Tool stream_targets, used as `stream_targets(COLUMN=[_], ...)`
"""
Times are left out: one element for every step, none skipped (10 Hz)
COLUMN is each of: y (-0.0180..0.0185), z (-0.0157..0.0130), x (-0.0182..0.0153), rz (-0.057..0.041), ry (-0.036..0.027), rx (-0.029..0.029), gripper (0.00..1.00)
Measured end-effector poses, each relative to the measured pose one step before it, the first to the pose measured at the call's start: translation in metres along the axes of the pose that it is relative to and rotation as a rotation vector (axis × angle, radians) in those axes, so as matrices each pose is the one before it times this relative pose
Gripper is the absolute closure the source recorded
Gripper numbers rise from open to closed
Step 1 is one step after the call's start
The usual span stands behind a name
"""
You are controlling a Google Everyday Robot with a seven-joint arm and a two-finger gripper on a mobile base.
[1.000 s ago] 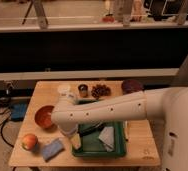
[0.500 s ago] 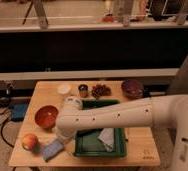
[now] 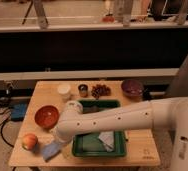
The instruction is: Place sponge in red bowl
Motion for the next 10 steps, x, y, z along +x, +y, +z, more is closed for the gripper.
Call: stream_targets(y=[-0.00217,-0.00284,-0.0018,-0.00247,-0.00268,-0.00403,-0.00256,-0.00229,-0.00183,-0.00239], z=[0.00468,0.00537,0.00405,0.00417,0.00532,0.00538,0.00304,0.00287,0.00184,0.00156], x=[0.00098,0.00161,0.00258,0.00084,0.00217,0.00026,0.00218,0.00214,0.00061,0.00072], rz=[0.074,0.07528,0.02972,0.02324,0.01682,-0.02917,-0.05658,-0.06222,-0.03836,-0.02998], ry=[0.01143,0.00881,0.00506,-0.00333,-0.01158,-0.04372,-0.0427,-0.02088,-0.00157,0.01267], rx=[-0.0335,-0.03912,-0.02883,-0.02183,-0.01723,-0.00214,0.01172,0.01215,0.00602,0.00246], gripper=[0.2,0.2,0.2,0.2,0.2,0.2,0.2,0.2,0.2,0.2])
